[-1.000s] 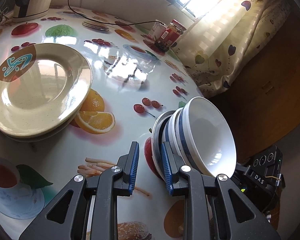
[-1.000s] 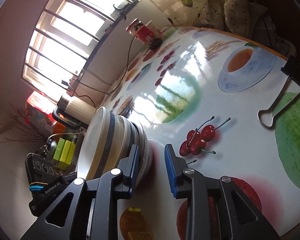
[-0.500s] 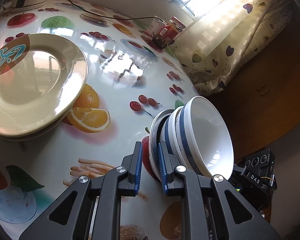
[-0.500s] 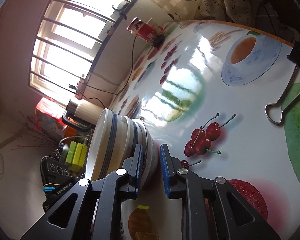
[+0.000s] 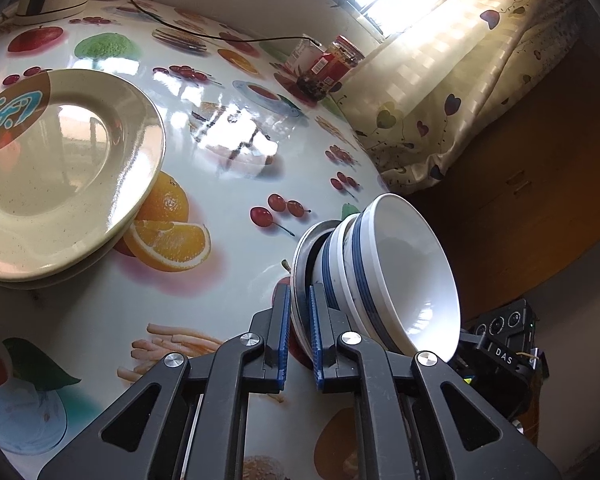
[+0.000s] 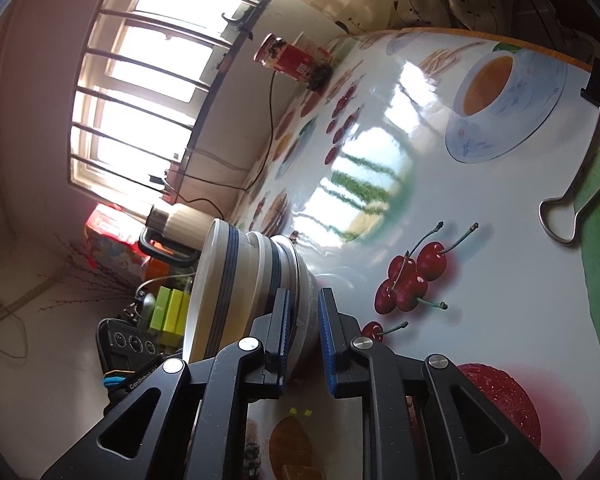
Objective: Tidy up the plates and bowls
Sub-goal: 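Lift and carry the bowl stack with both grippers toward the cream plate stack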
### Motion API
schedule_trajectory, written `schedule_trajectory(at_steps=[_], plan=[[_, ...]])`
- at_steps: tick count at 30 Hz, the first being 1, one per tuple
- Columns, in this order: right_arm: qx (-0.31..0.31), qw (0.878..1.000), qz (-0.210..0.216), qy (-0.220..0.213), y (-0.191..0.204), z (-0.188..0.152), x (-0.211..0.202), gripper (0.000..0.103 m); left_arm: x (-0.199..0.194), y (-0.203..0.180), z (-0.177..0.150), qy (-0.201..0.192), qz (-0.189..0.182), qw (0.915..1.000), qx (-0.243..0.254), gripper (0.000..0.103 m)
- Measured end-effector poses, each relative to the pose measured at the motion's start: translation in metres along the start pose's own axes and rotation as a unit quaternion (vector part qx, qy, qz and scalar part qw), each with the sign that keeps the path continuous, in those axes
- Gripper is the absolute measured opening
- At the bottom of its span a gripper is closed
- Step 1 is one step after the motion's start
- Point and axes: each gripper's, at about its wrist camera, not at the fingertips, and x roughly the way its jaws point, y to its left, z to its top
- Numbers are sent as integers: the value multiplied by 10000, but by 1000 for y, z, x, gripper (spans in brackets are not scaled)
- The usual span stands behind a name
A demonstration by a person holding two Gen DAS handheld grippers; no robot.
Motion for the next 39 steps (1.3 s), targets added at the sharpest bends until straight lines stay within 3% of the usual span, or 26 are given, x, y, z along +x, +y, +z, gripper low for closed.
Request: schedule_trajectory(at_steps=[15, 19, 22, 39], plan=[[-208, 9997, -141, -57, 7, -1, 0, 14, 0, 0, 1, 1, -23, 10000, 6, 8], [-276, 9995, -141, -86, 11, -1, 0, 6, 0, -1, 0, 5, -14, 10000, 11, 8], [-496, 9982, -313, -109, 19, -2, 1, 5, 1, -1, 1, 4, 17, 10000, 30, 8], [-390, 9989, -226, -100, 15, -2, 1, 5, -1, -7, 1, -39, 217, 9994, 280, 8]])
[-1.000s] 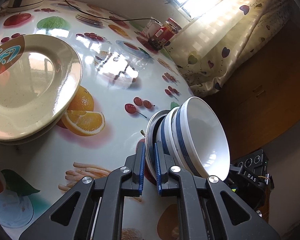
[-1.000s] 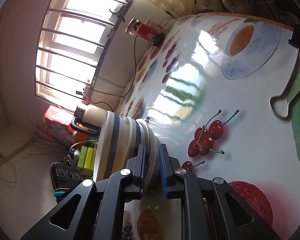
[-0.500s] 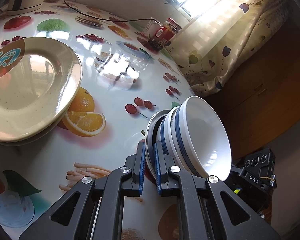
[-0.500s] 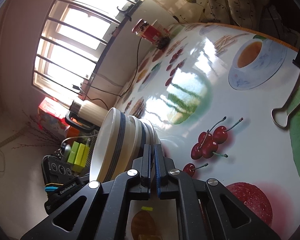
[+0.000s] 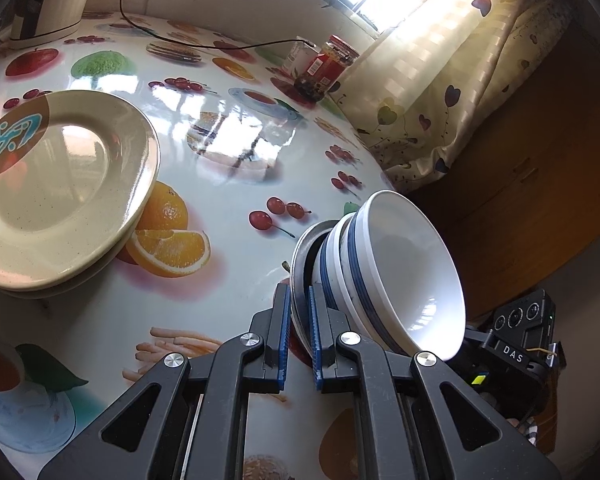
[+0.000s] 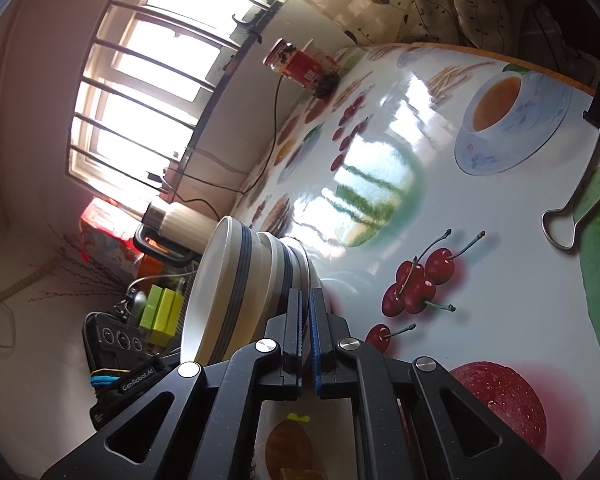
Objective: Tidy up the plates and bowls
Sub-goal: 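Lift and carry the bowl stack with both grippers toward the cream plate stack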
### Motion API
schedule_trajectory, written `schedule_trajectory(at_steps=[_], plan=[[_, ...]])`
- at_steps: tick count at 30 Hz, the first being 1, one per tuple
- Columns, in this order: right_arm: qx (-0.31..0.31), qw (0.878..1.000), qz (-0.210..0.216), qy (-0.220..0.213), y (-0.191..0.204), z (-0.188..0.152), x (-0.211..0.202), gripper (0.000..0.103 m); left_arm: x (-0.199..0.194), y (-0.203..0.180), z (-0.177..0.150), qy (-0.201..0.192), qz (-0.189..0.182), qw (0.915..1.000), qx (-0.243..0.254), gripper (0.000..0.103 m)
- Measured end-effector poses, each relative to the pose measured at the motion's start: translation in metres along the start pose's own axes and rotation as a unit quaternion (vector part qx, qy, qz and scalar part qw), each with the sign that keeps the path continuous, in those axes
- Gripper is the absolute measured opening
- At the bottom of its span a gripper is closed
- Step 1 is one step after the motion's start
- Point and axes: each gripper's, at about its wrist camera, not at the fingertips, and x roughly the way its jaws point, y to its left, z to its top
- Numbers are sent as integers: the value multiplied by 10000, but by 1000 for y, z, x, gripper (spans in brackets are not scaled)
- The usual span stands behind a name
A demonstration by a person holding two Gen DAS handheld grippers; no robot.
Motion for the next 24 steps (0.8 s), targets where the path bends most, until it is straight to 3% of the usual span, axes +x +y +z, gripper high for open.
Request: schedule_trajectory(at_steps=[24], plan=[[-217, 9997, 43, 38, 21, 7, 5, 5, -19, -10, 2, -223, 208, 9994, 179, 8]])
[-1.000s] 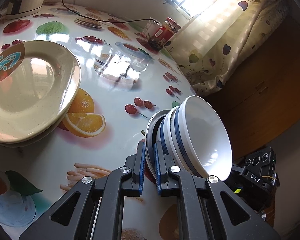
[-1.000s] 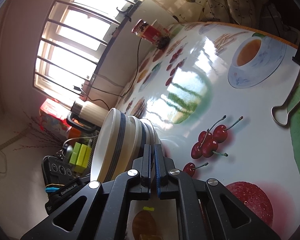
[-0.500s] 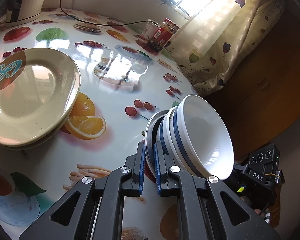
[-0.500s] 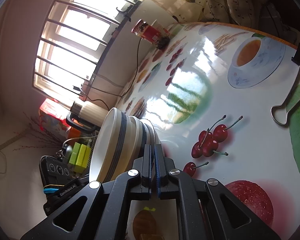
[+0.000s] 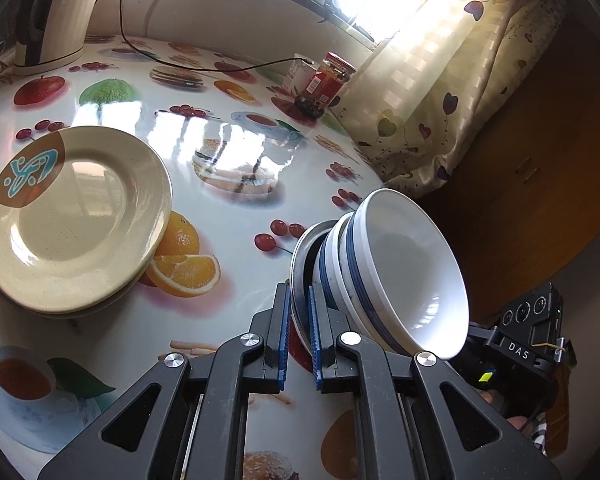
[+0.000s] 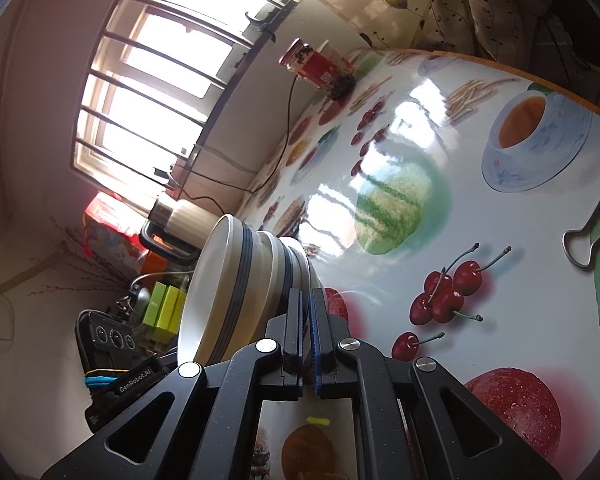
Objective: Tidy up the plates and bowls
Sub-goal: 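Lift and carry the bowl stack with both grippers toward the cream plate stack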
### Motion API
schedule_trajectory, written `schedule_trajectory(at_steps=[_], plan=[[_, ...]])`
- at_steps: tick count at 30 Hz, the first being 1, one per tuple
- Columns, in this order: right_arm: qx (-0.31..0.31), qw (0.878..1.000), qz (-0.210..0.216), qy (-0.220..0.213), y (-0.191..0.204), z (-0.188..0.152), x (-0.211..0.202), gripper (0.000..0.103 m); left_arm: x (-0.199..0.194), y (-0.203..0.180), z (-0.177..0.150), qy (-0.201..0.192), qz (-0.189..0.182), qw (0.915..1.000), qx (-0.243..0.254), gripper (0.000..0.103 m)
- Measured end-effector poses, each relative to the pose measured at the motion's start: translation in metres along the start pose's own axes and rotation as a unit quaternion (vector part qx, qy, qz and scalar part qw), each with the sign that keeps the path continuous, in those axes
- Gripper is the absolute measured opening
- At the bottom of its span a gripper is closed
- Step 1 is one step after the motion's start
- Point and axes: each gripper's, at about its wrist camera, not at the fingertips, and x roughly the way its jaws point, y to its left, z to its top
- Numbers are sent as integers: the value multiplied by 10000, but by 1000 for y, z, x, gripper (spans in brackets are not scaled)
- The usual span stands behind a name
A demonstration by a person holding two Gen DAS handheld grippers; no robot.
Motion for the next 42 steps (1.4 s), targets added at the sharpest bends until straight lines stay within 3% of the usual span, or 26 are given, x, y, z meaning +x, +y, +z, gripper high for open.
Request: schedule_trajectory(at_steps=[42], plan=[[-423, 9975, 279, 484, 64, 16, 64, 5, -50, 41, 30, -498, 350, 9976, -326, 8]])
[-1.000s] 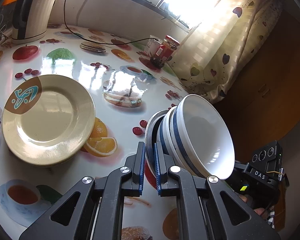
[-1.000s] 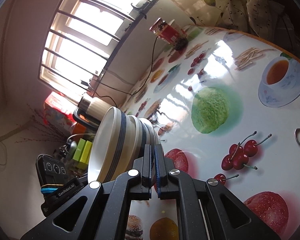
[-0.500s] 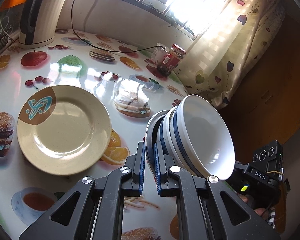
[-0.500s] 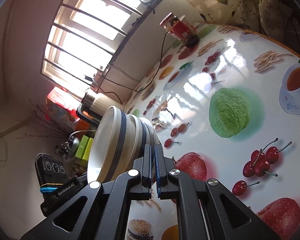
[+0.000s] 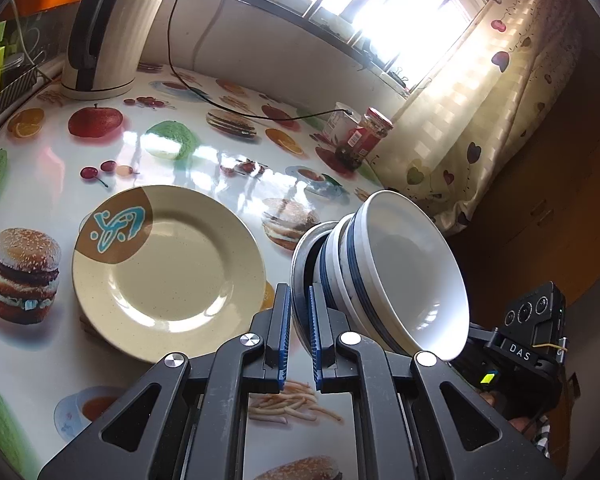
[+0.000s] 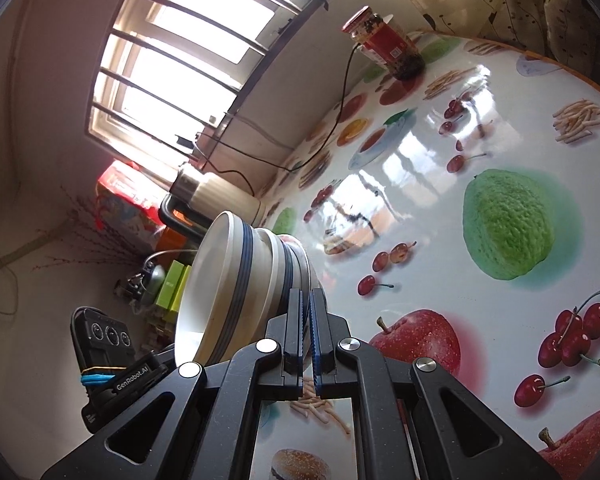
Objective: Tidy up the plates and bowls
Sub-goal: 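Lift and carry the bowl stack with both grippers toward the cream plate stack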
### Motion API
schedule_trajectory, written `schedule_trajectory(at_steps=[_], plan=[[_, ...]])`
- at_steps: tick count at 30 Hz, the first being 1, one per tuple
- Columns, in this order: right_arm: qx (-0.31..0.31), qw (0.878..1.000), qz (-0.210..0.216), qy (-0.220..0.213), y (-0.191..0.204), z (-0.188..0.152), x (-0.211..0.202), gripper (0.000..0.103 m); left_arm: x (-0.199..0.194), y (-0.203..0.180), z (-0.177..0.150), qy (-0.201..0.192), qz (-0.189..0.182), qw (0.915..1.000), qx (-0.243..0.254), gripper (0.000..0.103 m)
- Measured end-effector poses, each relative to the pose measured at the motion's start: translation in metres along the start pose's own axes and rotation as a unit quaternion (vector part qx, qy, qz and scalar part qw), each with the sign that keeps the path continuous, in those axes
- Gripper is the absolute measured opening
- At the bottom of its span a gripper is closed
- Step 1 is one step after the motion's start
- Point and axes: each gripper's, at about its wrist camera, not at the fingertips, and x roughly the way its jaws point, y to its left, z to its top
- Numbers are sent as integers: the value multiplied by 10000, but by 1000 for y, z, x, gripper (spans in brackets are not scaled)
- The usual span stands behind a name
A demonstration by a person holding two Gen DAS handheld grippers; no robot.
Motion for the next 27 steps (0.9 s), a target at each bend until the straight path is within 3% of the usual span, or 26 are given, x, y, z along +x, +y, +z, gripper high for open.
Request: schedule_trajectory(at_steps=[27], plan=[[-253, 9983, 147, 501, 32, 9, 76, 5, -19, 55, 16, -301, 377, 9980, -399, 8]])
